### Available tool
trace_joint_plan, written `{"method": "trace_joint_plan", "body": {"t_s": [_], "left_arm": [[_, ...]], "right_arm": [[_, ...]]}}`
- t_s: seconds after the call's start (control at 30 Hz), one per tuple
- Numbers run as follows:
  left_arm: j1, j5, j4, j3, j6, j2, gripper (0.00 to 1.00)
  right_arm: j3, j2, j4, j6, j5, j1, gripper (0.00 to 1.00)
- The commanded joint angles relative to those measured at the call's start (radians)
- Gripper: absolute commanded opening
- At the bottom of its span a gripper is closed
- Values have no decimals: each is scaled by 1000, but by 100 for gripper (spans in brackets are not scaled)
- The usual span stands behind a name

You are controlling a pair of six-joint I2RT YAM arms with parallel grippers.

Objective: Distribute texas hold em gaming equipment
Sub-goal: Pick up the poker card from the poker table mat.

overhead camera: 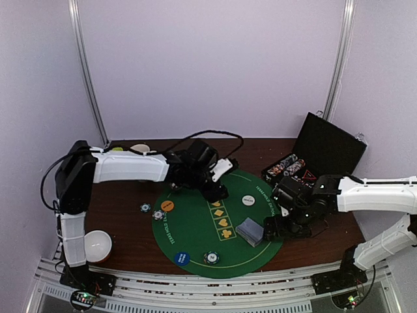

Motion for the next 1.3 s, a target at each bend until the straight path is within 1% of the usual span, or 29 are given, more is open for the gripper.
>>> {"method": "trace_joint_plan", "body": {"t_s": [0.0,0.03,0.07,0.13,0.3,0.4,0.47,0.63,0.87,1.03,1.27], "left_arm": [[85,13,-23,-22,-20,-182,68],[107,24,-25,-30,-32,-210,75],[125,29,-25,-38,-44,-233,79],[142,27,-25,-53,-51,-274,83],[143,54,-23,-91,-33,-331,86],[143,39,-26,-98,-23,-337,86],[143,30,-28,-100,-22,-337,86],[143,39,-29,-103,-13,-334,86],[143,53,-29,-102,-5,-332,86],[143,59,-29,-105,-3,-326,86],[142,68,-29,-104,-1,-323,86]], "right_arm": [[123,-33,-62,-173,-12,15,100],[150,-6,-47,-207,12,14,100],[176,26,-39,-247,26,15,100],[228,100,-48,-327,32,16,100],[311,243,-81,-510,67,14,100],[339,292,-99,-573,86,9,100],[347,305,-108,-587,104,-7,100],[336,325,-41,-625,-5,-17,100],[327,401,-44,-652,-50,-21,100],[325,426,-9,-652,-72,-20,100],[300,484,5,-640,-1,-21,100]]}}
